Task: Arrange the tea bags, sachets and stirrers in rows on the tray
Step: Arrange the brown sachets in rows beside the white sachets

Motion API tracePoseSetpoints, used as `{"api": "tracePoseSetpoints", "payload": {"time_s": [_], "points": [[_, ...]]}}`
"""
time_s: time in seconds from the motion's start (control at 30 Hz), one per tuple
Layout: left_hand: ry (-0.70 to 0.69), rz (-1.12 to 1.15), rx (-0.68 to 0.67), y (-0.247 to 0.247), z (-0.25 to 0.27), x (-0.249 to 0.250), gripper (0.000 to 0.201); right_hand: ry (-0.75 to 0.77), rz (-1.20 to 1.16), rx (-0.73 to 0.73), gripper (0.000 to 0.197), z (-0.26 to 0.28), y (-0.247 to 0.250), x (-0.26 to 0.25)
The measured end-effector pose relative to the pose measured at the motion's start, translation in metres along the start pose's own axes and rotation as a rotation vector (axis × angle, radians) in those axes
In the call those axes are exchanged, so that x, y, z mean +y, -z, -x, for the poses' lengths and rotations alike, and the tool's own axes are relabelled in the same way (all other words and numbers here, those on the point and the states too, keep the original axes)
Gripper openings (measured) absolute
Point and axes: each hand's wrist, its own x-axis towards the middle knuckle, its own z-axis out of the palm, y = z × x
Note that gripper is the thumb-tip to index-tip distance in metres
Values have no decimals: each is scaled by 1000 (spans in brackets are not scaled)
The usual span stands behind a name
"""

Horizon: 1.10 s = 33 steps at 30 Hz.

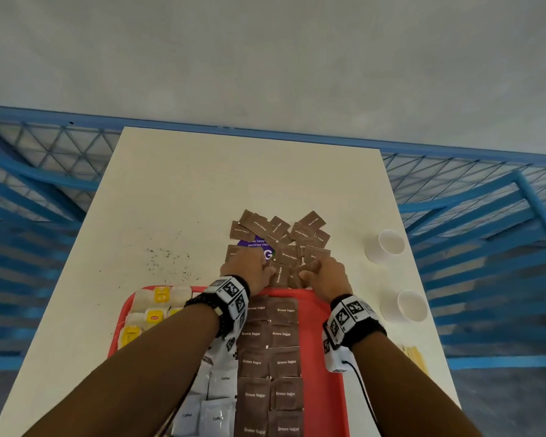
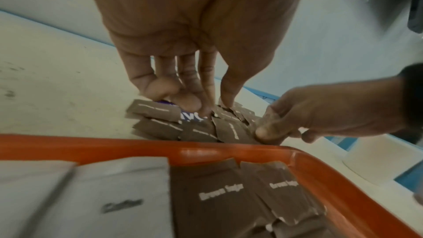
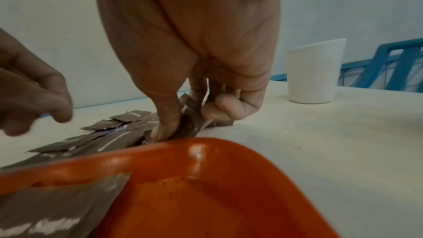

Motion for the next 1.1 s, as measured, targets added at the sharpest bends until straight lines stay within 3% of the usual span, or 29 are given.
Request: {"api": "tracePoseSetpoints", "payload": {"time_s": [0.2,0.27,0.33,0.4,0.5,0.63,0.73,0.8,0.87,0.93,1.03,1.1], "points": [[59,-106,-67,-21,-19,18,60,52,-216,47,12,0,21,18],[82,-104,-108,-26,-23,18,58,32,-276,53,9,3,25,19],[75,-23,-141,-26,-26,17,43,16,-302,56,11,1,24,22],[65,110,-142,-23,-29,13,31,-19,-377,49,10,1,22,20],[92,382,-133,-9,-30,8,33,-52,-618,-9,11,2,17,9],[210,1001,-193,12,-23,2,13,-13,-767,-134,12,5,7,-20],[196,1286,-296,26,-15,3,15,36,-703,-156,13,4,-3,-42],[168,1249,-286,28,-11,0,7,84,-633,-202,14,2,-7,-50],[190,1171,-220,27,-11,-10,26,155,-451,-202,14,-5,-7,-52],[212,1125,-224,31,-9,-22,23,217,-183,-136,13,-21,-4,-46],[246,1051,-249,43,-6,-38,16,330,258,-111,27,-43,-3,-31],[232,870,-235,49,-7,-47,20,424,430,-155,54,-51,-9,-25]]}}
